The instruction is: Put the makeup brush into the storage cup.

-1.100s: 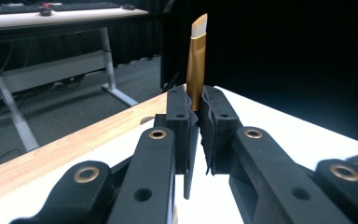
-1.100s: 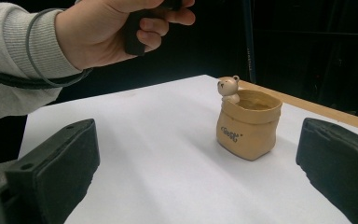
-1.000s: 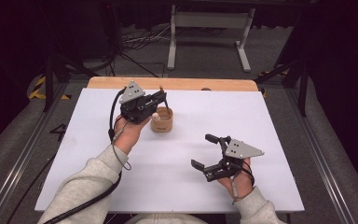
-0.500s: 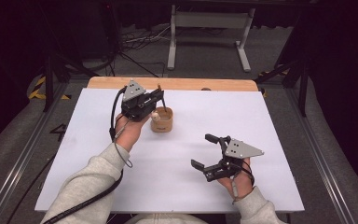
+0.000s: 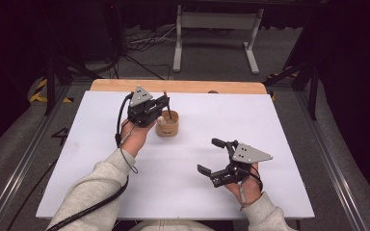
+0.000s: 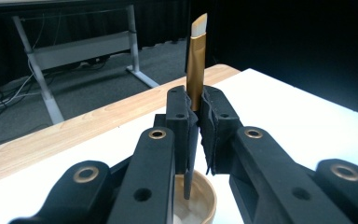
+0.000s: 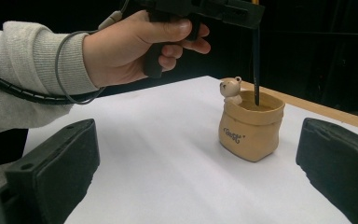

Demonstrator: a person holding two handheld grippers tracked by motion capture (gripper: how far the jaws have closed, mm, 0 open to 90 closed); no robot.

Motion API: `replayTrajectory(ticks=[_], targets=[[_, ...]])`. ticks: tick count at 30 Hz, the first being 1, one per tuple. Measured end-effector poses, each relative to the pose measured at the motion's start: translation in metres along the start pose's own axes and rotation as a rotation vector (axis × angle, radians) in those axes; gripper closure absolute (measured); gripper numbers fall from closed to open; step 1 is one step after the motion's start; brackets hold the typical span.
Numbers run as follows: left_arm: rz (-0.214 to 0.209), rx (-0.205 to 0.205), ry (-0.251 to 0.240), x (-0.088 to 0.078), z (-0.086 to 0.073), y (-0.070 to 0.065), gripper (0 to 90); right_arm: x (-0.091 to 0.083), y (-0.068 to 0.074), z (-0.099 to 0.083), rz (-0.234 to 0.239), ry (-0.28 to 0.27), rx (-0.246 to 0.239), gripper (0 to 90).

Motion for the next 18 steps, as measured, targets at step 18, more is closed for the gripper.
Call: replayTrajectory(ticks=[18], targets=[[-0.012,0.017,0.058,0.010,-0.014,-0.003,81.8,0.000,-0.001,0.000,0.005,-0.004,0.005,0.0]])
Point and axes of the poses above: each handheld gripper's, and its own axes: x roughly forward along the jaws, z roughly out of its top, y roughly to its left, the point moved 2 cm from there along x, roughly forward along the jaws, and after that the axes turned 11 degrees about z, right-handed, at the moved point
